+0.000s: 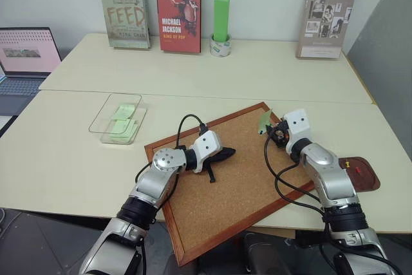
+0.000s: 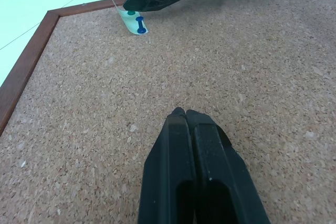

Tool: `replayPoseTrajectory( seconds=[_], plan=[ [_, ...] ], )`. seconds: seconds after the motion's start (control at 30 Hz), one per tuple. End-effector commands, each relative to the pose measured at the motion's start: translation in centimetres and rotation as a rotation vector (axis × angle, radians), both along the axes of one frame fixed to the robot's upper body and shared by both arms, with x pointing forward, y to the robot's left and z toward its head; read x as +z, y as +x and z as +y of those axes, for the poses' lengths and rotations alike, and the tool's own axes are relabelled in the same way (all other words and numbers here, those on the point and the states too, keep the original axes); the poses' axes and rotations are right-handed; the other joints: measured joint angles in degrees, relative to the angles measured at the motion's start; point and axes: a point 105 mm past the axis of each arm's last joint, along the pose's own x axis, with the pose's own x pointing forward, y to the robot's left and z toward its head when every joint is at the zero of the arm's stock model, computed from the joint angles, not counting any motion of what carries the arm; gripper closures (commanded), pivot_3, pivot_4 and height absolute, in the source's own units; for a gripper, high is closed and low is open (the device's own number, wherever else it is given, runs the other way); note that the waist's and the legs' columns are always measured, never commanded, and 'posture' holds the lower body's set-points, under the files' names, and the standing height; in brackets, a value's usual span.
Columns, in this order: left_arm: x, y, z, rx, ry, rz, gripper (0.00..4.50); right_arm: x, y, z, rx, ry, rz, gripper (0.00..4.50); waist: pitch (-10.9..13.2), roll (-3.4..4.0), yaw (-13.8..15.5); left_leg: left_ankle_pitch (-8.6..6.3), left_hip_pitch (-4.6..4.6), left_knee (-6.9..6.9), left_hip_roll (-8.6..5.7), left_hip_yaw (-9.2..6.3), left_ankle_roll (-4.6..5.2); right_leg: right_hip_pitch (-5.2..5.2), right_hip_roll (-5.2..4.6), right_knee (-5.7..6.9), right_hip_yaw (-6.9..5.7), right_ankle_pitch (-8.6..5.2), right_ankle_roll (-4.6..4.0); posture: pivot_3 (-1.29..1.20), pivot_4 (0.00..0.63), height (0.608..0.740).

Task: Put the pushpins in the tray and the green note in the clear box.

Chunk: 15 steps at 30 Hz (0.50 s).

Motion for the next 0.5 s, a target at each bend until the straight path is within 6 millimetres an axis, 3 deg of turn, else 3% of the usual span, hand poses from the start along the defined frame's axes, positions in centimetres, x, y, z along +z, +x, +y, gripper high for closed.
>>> replayPoseTrajectory(
  seconds=[0.03,0.3,0.5],
  plan=[
    [-2.4,-0.2,1.1,0.045,0.066,0.067,4.5,1.4,0.5,0.3,0.011,-0.006,-0.055,2.78,0.0,0.0,0.0,0.0,0.0,0.0,0.0,0.0,0.0,0.0,0.0,0.0,0.0,0.0,0.0,0.0,0.15,0.74],
    [-2.4,-0.2,1.2,0.046,0.069,0.065,4.5,1.1,0.3,0.8,0.029,-0.005,-0.043,4.37,0.0,0.0,-0.03,0.0,0.0,0.0,0.0,0.0,0.0,0.0,0.0,0.0,0.0,0.0,0.0,0.0,0.15,0.74],
    [-2.4,-0.2,1.2,0.045,0.071,0.066,4.5,2.3,0.2,1.3,0.046,-0.006,-0.086,4.44,0.0,0.0,-0.02,0.0,0.0,0.0,0.0,0.0,0.0,0.0,0.0,0.0,0.0,0.0,0.0,0.0,0.15,0.74]
  ],
)
